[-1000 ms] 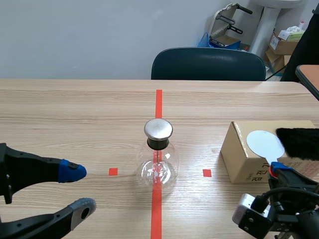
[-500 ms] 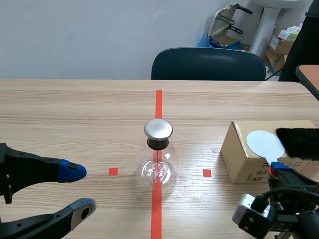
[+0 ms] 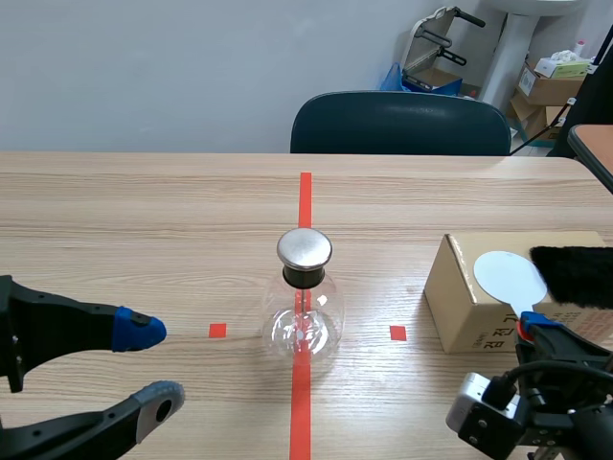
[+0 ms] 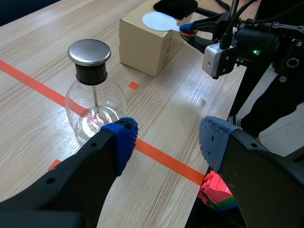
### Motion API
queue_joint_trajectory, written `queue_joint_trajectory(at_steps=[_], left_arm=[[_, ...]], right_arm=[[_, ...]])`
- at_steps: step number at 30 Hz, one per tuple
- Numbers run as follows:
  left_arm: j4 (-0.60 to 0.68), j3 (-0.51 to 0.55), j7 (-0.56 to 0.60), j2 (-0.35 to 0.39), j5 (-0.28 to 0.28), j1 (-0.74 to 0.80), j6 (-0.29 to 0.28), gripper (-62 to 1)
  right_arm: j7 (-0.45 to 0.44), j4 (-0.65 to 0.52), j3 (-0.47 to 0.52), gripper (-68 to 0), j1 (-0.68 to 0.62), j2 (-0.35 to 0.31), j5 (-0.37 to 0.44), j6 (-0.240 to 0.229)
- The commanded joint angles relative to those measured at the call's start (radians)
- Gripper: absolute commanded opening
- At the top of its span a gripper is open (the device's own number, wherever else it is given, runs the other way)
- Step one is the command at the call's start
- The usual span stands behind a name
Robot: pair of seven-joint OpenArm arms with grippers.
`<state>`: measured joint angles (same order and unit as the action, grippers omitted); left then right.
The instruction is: Do the electroscope experiment
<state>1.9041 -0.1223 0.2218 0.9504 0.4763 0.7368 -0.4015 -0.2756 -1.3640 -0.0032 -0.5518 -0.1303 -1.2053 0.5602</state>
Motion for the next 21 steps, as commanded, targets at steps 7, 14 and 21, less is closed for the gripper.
queue_joint_trajectory(at_steps=[7,14,21], left_arm=[[0.007,-0.002,0.022,-0.006,0.007,0.005,-0.006,-29.2],[0.007,-0.002,0.025,-0.014,0.007,0.004,-0.005,-29.2],[0.007,-0.002,0.020,-0.059,-0.002,0.002,-0.005,-29.2]], right_arm=[[0.007,-0.016,0.004,-66.7,0.006,-0.014,0.001,0.000],[0.007,-0.016,0.004,-66.7,0.006,-0.014,0.001,0.000],[0.007,-0.016,0.004,-66.7,0.006,-0.014,0.001,0.001]])
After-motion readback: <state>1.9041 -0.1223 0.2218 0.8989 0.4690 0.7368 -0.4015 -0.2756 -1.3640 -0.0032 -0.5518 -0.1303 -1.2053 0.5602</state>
